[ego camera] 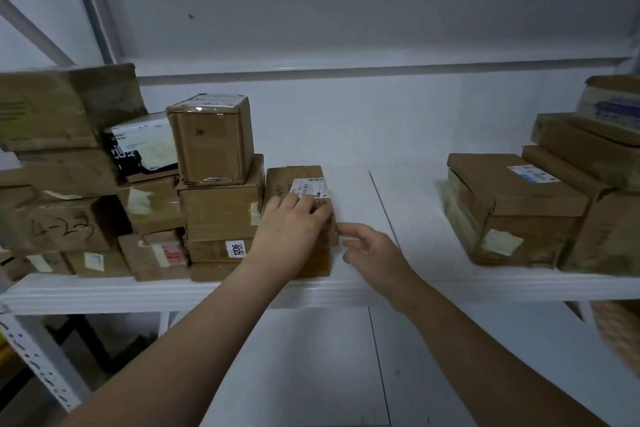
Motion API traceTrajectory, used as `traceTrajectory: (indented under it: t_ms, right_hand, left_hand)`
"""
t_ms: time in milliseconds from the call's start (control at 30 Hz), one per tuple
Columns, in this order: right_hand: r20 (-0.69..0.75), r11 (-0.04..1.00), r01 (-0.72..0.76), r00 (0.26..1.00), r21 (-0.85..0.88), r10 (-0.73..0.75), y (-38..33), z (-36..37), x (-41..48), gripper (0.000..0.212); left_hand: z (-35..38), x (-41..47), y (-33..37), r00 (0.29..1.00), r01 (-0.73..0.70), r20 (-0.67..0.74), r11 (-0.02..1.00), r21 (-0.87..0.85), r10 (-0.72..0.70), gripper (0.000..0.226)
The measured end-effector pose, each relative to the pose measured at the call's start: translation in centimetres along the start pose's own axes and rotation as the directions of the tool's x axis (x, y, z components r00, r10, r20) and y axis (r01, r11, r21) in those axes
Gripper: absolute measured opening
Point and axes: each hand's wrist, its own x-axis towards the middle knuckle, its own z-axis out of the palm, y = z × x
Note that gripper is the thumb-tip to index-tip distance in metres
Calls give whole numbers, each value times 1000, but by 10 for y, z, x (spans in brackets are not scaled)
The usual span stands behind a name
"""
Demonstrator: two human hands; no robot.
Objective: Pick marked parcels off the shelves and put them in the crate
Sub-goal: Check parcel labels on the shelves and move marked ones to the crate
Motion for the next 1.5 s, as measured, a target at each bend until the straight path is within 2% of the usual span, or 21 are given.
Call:
traceTrajectory:
  t_ms: [133, 267, 467, 600, 733, 900, 1033, 1133, 1200, 1333, 1433, 1500]
  right_hand:
    - [-26, 1000, 10, 1000, -17, -11, 5, 1, -1, 42]
    - [-67, 995, 50, 996, -85, -56, 7, -5, -2, 37]
    - [-169, 973, 132, 972, -189, -164, 8, -40, -21, 35]
    - [-270, 952, 152, 936, -266, -225, 16, -81, -38, 32]
    - [-375, 945, 108, 899, -310, -226, 27, -129, -61, 29]
    - [-446, 923, 10, 873, -384, -195, 46, -190, -80, 29]
    - [-496, 917, -66, 855, -394, -151, 58, -227, -85, 28]
    - [-509, 928, -96, 854, -361, -109, 64, -247, -83, 31]
    - [-500, 939, -100, 862, -330, -85, 66, -254, -81, 35]
    - [-446, 973, -65, 894, -221, -42, 71, -259, -81, 45]
    - [-420, 994, -38, 908, -100, -7, 74, -259, -80, 46]
    - [-438, 999, -14, 899, -41, -5, 75, -258, -79, 43]
  left_hand:
    - [5, -7, -1, 996, 51, -67, 999, -4, -52, 21]
    - [8, -9, 4, 990, 84, -107, 993, -84, -92, 40]
    - [-4, 0, 33, 979, 67, -160, 943, -327, -125, 37]
    - [-14, 13, 67, 989, -9, -132, 881, -473, -61, 28]
    - [-6, 21, 113, 990, -58, -138, 842, -536, -20, 27]
    - [3, 55, 177, 990, -85, -143, 822, -563, 5, 37]
    - [7, 93, 219, 993, -94, -108, 850, -519, 44, 60]
    - [20, 119, 238, 989, -140, -103, 912, -386, 109, 79]
    - [28, 130, 246, 987, -147, -106, 939, -312, 119, 84]
    - [33, 137, 250, 978, -114, -197, 960, -254, 64, 64]
    - [32, 134, 243, 945, -174, -313, 957, -231, 96, 44]
    - [32, 127, 233, 918, -201, -384, 951, -236, 98, 39]
